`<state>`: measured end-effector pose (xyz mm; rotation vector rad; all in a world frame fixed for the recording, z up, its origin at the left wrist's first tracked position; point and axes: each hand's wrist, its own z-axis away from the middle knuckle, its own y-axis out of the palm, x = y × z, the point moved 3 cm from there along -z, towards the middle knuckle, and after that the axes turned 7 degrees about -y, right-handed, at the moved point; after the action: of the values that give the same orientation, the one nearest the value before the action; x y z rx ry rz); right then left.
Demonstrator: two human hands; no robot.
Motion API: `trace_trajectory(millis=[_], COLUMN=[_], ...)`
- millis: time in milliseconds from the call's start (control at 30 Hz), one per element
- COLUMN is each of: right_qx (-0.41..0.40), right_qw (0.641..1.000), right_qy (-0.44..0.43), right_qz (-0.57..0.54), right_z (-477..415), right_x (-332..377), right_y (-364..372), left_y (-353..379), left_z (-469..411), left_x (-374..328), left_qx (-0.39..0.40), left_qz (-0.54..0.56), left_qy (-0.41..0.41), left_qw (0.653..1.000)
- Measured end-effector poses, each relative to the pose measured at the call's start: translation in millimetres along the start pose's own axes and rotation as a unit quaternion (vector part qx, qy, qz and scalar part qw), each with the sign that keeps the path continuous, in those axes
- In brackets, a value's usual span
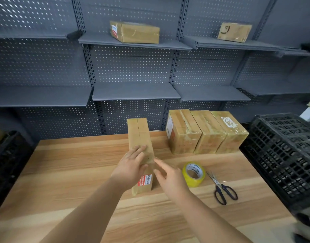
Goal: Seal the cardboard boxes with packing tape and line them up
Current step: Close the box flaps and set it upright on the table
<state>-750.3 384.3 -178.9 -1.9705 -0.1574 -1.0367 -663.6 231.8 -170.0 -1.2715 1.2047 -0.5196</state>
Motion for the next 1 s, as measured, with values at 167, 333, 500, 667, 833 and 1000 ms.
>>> trace_trajectory(millis=[167,333,500,667,833,1000], right_qx=[-0.025,0.039,0.064,0.104,0.094,0.062], right_qw=[0.991,0.999,0.998,0.994,0.993,0.991], right_qy=[0.079,-0.005,-0.005,-0.025,0.000,0.065], right_qz=[-0.106,0.006,-0.016,-0.020,-0.074,-0.096], right_z=[-0.2,-1.7,-9.7,-20.0,-20.3,5.8], right_x=[-3.5,-6.7,-22.0,-40.5,-63.9,-139.7], right_y=[-13.4,-15.6,-20.8,-24.7,-37.5,-78.4], left_y=[-12.8,-14.3,-17.7,-21.3,-11.4,60.3], left_z=[1.4,0.9,1.6,2.4,-3.6,-25.1], left_x=[-0.2,-10.0,-30.0,-43.7,-81.0,-144.7], left_qx=[0.008,-0.008,-0.018,-0.027,-0.067,-0.042], left_qz=[-0.020,-0.028,-0.038,-0.047,-0.063,-0.018], left_qy=[-0.006,-0.023,-0.057,-0.104,-0.038,0.031], left_qw=[1.000,0.999,0.997,0.993,0.995,0.998])
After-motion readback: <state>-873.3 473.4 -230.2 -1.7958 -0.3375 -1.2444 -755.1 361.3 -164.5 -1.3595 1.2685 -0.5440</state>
